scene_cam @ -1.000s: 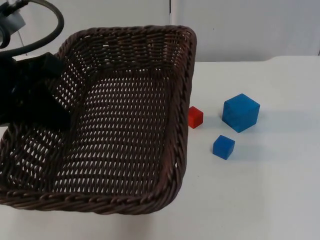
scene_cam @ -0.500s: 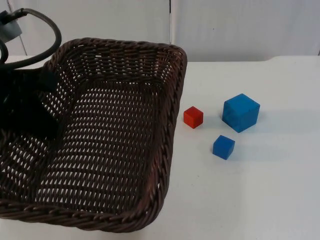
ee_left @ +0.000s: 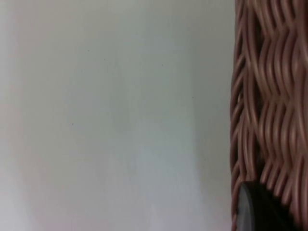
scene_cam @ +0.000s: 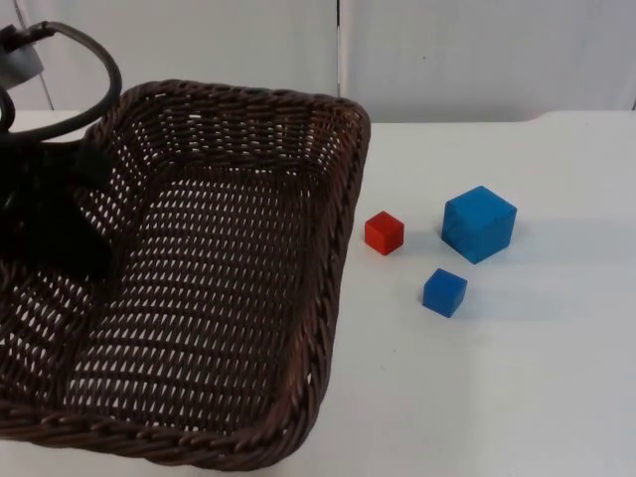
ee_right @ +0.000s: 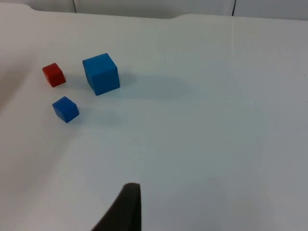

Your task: Pick up the basket with the left hand and place the largest block into the basket with the right hand.

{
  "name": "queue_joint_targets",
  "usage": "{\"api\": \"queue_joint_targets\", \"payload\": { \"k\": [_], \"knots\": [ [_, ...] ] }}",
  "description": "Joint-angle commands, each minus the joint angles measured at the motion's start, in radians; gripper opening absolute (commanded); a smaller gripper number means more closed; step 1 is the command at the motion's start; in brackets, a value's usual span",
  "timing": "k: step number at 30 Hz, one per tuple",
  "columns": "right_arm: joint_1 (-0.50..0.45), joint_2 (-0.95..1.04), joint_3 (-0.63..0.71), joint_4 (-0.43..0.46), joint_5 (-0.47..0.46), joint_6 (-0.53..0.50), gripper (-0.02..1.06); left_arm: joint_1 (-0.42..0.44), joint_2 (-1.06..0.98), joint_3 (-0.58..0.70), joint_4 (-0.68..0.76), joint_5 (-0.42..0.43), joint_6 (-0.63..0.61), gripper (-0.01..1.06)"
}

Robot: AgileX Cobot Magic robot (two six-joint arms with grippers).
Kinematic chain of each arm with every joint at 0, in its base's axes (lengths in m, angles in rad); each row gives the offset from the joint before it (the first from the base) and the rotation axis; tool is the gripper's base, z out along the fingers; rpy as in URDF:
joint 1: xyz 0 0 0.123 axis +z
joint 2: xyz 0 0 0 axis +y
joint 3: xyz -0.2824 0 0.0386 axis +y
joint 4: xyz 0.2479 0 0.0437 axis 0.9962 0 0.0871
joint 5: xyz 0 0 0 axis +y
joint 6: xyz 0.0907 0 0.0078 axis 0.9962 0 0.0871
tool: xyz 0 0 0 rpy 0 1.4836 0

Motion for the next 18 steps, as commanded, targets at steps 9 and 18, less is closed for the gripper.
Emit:
{"api": "queue_joint_targets", "payload": {
  "k": [9, 18],
  "knots": [
    [-0.005, -0.004, 0.003, 0.0, -0.005, -0.003, 1.05, -0.001, -0.016, 0.002, -0.044, 0.014, -0.007, 0.0],
    [-0.005, 0.005, 0.001, 0.0, -0.007, -0.006, 1.05, -0.001, -0.016, 0.002, -0.044, 0.014, -0.007, 0.0]
  ]
}}
